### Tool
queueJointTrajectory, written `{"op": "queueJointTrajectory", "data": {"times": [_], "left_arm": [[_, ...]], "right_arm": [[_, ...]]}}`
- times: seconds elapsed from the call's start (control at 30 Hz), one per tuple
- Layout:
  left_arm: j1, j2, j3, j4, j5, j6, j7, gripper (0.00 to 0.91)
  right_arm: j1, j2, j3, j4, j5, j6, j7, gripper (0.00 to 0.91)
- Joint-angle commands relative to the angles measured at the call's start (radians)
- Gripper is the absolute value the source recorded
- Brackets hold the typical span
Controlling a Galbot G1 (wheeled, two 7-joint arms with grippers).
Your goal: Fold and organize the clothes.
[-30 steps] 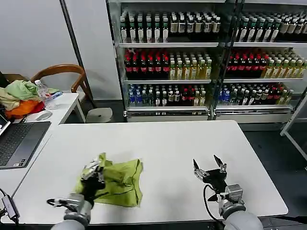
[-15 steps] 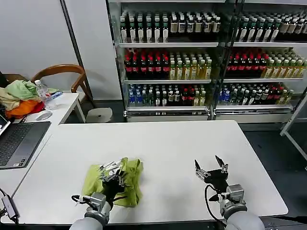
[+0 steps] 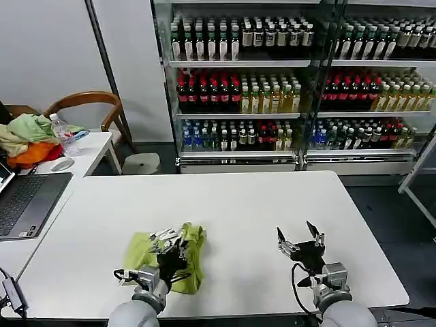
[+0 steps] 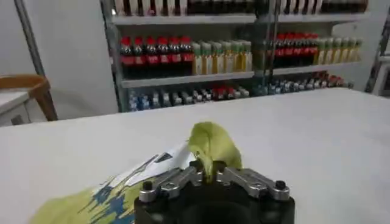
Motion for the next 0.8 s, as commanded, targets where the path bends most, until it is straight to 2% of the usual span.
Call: {"op": "queueJointTrajectory", "data": {"times": [0.03,0.2,0.37,0.57,0.7,0.8], "left_arm": [[-0.018,-0.026,0.036,-0.05,-0.149,-0.014,-0.021,0.907],[0.015,-0.019,0.022,-0.127,-0.149,-0.034,-0.016,0.907],[0.047,0.015,-0.082,-0.204,-0.152,-0.03,-0.017,0.907],[0.088,0.076,-0.222,-0.13,-0.129,-0.027,-0.063,0.907],[0.103,0.08,-0.269,-0.082,-0.244,0.017,-0.127,0.907],[0.09,0.076,-0.291,-0.036,-0.253,0.036,-0.135,0.907]], "right_arm": [[0.001,0.001,0.0,0.001,-0.003,0.0,-0.001,0.907],[0.005,0.004,-0.003,-0.001,-0.004,0.0,-0.002,0.907],[0.016,0.004,-0.01,-0.003,-0.004,0.0,-0.002,0.907],[0.025,0.003,-0.004,0.002,0.0,0.003,-0.004,0.907],[0.026,-0.001,0.009,0.004,0.001,0.006,-0.005,0.907],[0.02,-0.004,0.02,0.006,0.003,0.008,-0.006,0.907]]}}
